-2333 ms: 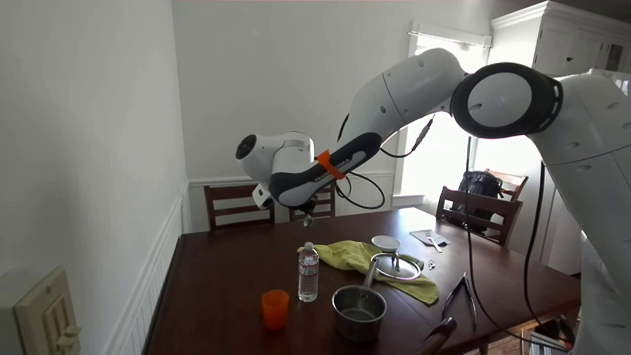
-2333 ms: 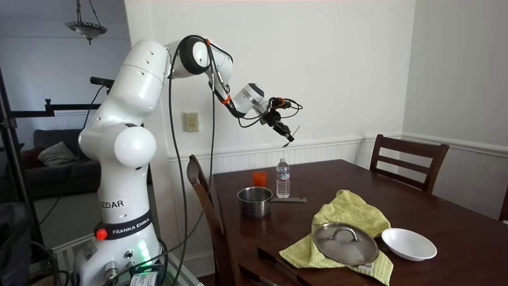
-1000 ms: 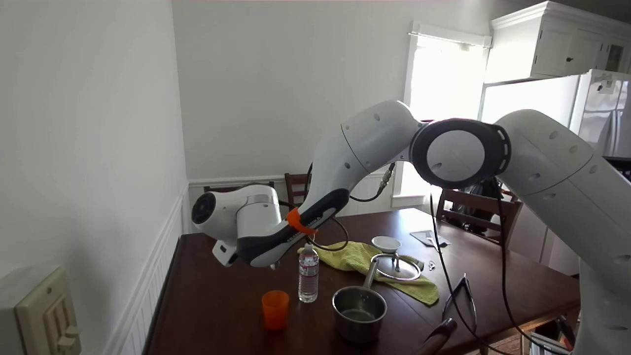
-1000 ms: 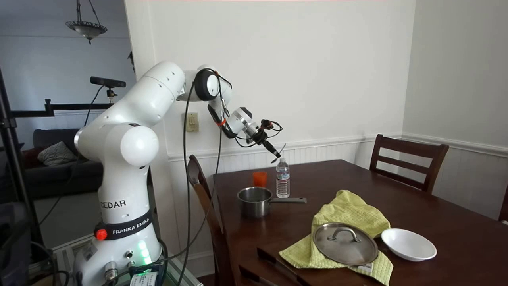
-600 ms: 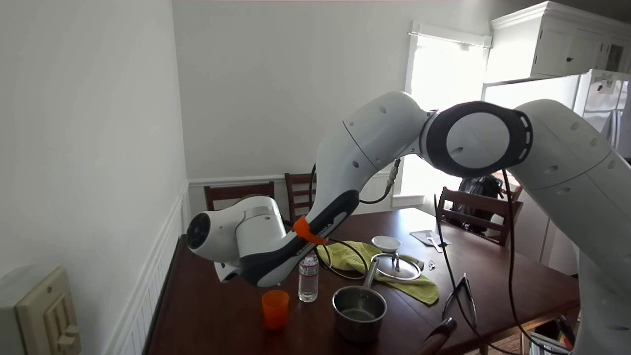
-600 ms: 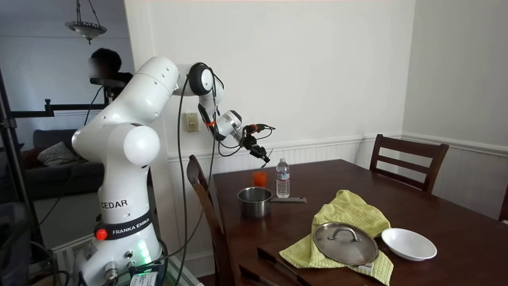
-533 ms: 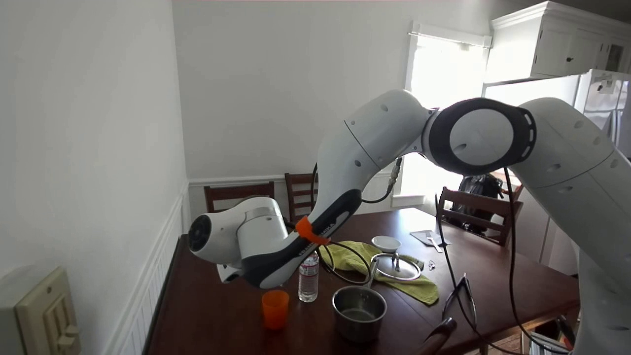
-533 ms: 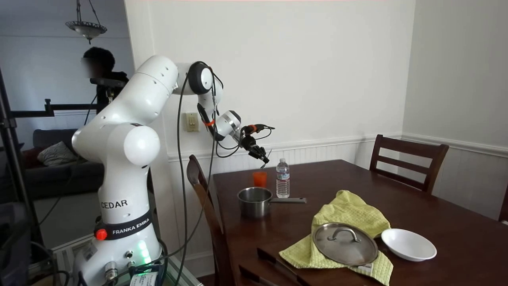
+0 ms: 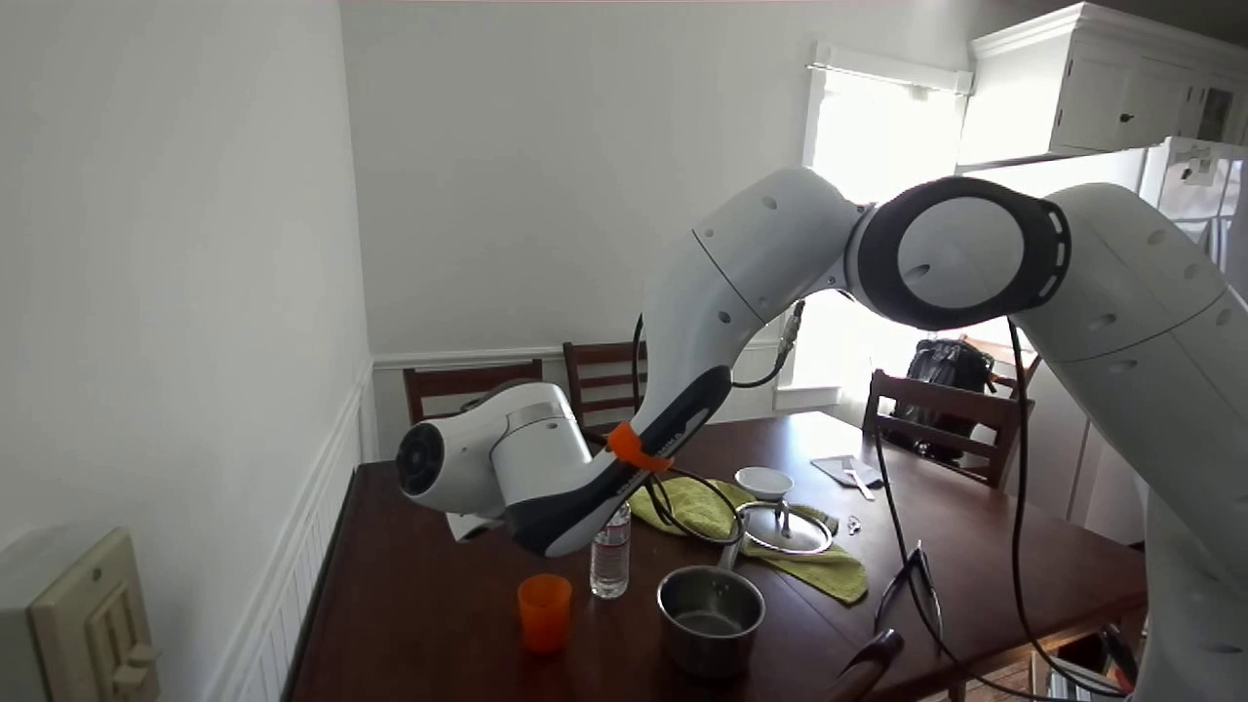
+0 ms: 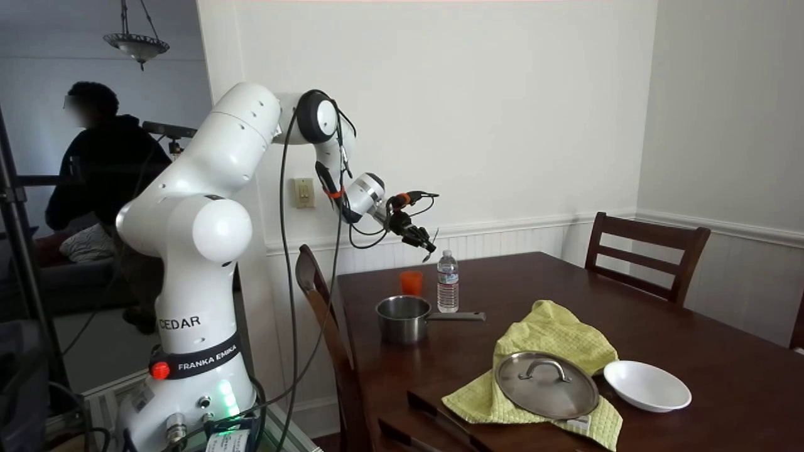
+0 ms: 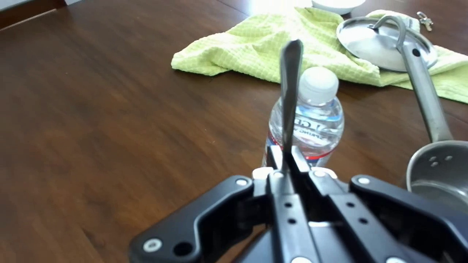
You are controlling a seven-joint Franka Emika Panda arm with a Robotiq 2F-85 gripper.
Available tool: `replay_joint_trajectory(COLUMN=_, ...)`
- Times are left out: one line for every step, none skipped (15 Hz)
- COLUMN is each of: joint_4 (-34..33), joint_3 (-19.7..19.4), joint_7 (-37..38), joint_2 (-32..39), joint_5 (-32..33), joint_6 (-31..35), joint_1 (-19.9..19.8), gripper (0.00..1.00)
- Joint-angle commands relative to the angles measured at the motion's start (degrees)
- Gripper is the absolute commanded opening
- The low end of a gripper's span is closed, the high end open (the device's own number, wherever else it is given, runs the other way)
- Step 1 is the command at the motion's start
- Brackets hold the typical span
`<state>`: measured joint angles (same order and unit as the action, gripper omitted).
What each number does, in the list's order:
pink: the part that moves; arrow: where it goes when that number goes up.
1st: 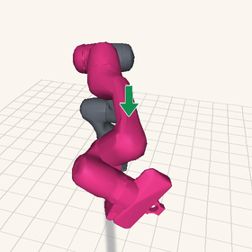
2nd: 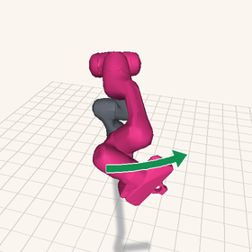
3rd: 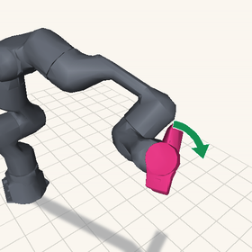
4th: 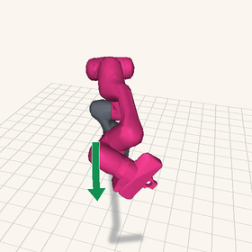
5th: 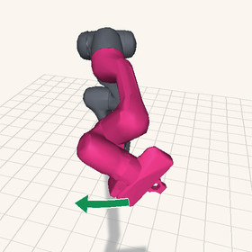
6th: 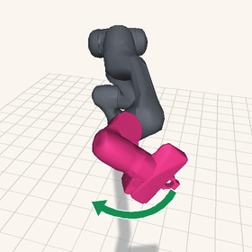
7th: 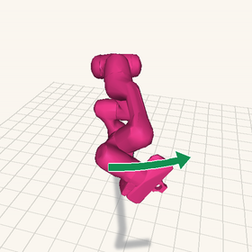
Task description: Put the spoon in the orange cup
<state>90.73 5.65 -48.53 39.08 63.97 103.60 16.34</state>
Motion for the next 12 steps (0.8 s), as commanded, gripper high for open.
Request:
replay_joint_trajectory(joint_4=-0.26, joint_3=1.28, joint_7=-0.36, joint_2=0.17, joint_5=0.85, joint_6=-0.30, joint_1=-1.11, gripper=0.02)
replay_joint_trajectory(joint_4=-0.96, joint_3=1.63, joint_7=-1.45, joint_2=0.76, joint_5=0.17, joint_6=-0.24, joint_1=-1.43, gripper=0.02)
replay_joint_trajectory(joint_4=-1.23, joint_3=1.96, joint_7=-2.14, joint_2=1.10, joint_5=-0.07, joint_6=0.48, joint_1=-1.73, gripper=0.02)
replay_joint_trajectory(joint_4=-1.47, joint_3=2.28, joint_7=-2.65, joint_2=1.45, joint_5=-0.28, joint_6=0.83, joint_1=-1.86, gripper=0.02)
replay_joint_trajectory(joint_4=-1.70, joint_3=2.63, joint_7=-3.24, joint_2=1.80, joint_5=-0.43, joint_6=1.40, joint_1=-2.06, gripper=0.02)
replay_joint_trajectory(joint_4=-2.00, joint_3=2.99, joint_7=-4.04, joint_2=2.26, joint_5=-0.58, joint_6=1.92, joint_1=-2.21, gripper=0.02)
replay_joint_trajectory(joint_4=-2.18, joint_3=3.23, joint_7=-4.72, joint_2=2.59, joint_5=-0.63, joint_6=2.27, joint_1=-2.20, gripper=0.02)
replay_joint_trajectory(joint_4=-2.39, joint_3=3.43, joint_7=-5.22, joint_2=2.93, joint_5=-0.59, joint_6=2.72, joint_1=-2.18, gripper=0.02)
replay_joint_trajectory(joint_4=-2.65, joint_3=3.62, joint_7=-5.95, joint_2=3.21, joint_5=-0.68, joint_6=3.16, joint_1=-2.24, gripper=0.02)
replay_joint_trajectory(joint_4=-3.08, joint_3=3.76, joint_7=-6.73, joint_2=3.60, joint_5=-0.72, joint_6=3.40, joint_1=-2.21, gripper=0.02)
replay_joint_trajectory(joint_4=-3.49, joint_3=3.92, joint_7=-7.55, joint_2=4.03, joint_5=-0.77, joint_6=3.63, joint_1=-2.14, gripper=0.02)
replay_joint_trajectory(joint_4=-3.93, joint_3=4.04, joint_7=-8.41, joint_2=4.45, joint_5=-0.83, joint_6=3.84, joint_1=-2.06, gripper=0.02)
